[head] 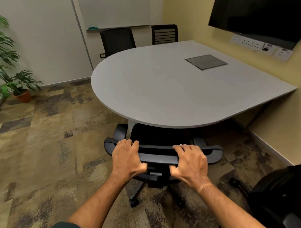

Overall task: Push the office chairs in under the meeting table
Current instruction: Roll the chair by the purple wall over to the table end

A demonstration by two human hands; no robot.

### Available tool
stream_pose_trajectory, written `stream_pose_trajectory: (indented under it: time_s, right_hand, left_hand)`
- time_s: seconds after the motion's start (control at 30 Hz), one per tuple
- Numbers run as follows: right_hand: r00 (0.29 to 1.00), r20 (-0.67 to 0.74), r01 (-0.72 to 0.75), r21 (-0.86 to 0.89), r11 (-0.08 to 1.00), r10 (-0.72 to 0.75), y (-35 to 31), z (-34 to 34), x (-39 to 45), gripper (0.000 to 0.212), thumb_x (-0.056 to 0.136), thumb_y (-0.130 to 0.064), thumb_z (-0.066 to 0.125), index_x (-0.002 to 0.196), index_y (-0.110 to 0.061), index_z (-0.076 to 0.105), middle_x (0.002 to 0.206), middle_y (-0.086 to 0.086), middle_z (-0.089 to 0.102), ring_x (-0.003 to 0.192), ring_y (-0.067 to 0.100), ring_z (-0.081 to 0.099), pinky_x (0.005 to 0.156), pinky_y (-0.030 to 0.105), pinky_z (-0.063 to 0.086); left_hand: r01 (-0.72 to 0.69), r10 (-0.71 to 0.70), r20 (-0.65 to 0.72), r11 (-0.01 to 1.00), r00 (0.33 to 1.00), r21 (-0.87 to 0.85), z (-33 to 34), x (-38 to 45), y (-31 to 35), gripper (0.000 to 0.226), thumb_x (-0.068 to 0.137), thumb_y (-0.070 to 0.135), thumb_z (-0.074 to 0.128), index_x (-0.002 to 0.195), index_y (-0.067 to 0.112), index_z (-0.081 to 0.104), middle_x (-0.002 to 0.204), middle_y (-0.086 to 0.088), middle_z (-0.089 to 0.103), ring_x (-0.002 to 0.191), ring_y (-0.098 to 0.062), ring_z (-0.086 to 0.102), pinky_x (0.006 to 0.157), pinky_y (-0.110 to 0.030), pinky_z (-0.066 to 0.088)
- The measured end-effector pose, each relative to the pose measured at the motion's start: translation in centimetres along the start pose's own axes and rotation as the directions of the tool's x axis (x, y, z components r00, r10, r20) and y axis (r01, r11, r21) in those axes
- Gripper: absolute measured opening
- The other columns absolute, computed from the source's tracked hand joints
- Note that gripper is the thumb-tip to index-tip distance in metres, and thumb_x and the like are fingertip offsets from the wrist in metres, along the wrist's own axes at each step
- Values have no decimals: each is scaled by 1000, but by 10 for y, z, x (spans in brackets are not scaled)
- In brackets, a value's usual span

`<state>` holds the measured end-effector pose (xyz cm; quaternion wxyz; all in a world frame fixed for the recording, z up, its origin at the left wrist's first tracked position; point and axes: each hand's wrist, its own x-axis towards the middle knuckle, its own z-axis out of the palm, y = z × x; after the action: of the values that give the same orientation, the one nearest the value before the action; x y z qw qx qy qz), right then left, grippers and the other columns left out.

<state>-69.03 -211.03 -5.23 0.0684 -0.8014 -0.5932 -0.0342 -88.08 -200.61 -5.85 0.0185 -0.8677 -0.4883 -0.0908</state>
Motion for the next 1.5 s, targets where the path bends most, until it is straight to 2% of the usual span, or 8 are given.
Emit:
stream_pose_trajectory:
  time_s: [0.17,0.5,0.67,1.0,1.27,1.4,1.5]
  right_hand:
    - [998,-18,-53,2,999,53,-16,0,-10,59,58,-49,49,105,-21,71,94,2,71,86,27,64,80,37,51]
    - [992,-67,-99,55,994,103,-50,1,-49,56,54,-43,63,103,-18,72,94,5,71,87,27,64,77,36,52]
    - [993,-58,-100,78,992,104,-76,1,-73,58,54,-49,53,102,-21,73,95,4,72,87,26,64,77,36,52]
    - [995,-36,-88,76,993,90,-109,-3,-110,61,56,-52,47,102,-21,73,98,6,71,90,27,64,82,38,53]
    - [992,-16,-125,51,991,126,-144,-6,-113,58,57,-54,49,99,-22,71,94,4,71,88,25,65,82,37,53]
    - [988,-15,-153,49,987,153,-155,-5,-106,58,56,-53,47,98,-22,72,93,3,71,86,25,64,78,35,53]
    - [986,-18,-162,74,984,164,-158,-3,-97,55,54,-49,52,97,-20,72,92,4,71,83,26,63,73,34,52]
  left_hand:
    - [-50,50,-1,999,999,-9,0,-5,-12,47,55,52,50,86,17,55,78,-2,51,78,-22,46,80,-36,44]
    - [-95,94,-11,995,995,-11,-6,-42,-35,43,55,50,50,81,16,53,73,-2,48,72,-21,43,76,-36,44]
    - [-81,81,-17,997,997,-13,-12,-70,-56,43,52,51,53,79,17,53,70,0,43,69,-19,38,72,-35,43]
    - [-101,102,-20,995,995,5,-26,-119,-81,45,49,49,59,77,15,52,70,-2,48,68,-22,44,67,-36,43]
    - [-151,152,-15,988,988,29,-33,-118,-110,48,49,50,54,81,15,51,73,-3,49,69,-23,45,69,-38,45]
    - [-174,174,-2,984,985,24,-32,-106,-123,47,50,50,54,81,15,52,74,-3,50,71,-24,46,71,-37,44]
    - [-181,181,-2,983,984,-9,-31,-99,-128,44,51,50,53,79,16,48,74,-1,46,71,-23,44,72,-38,43]
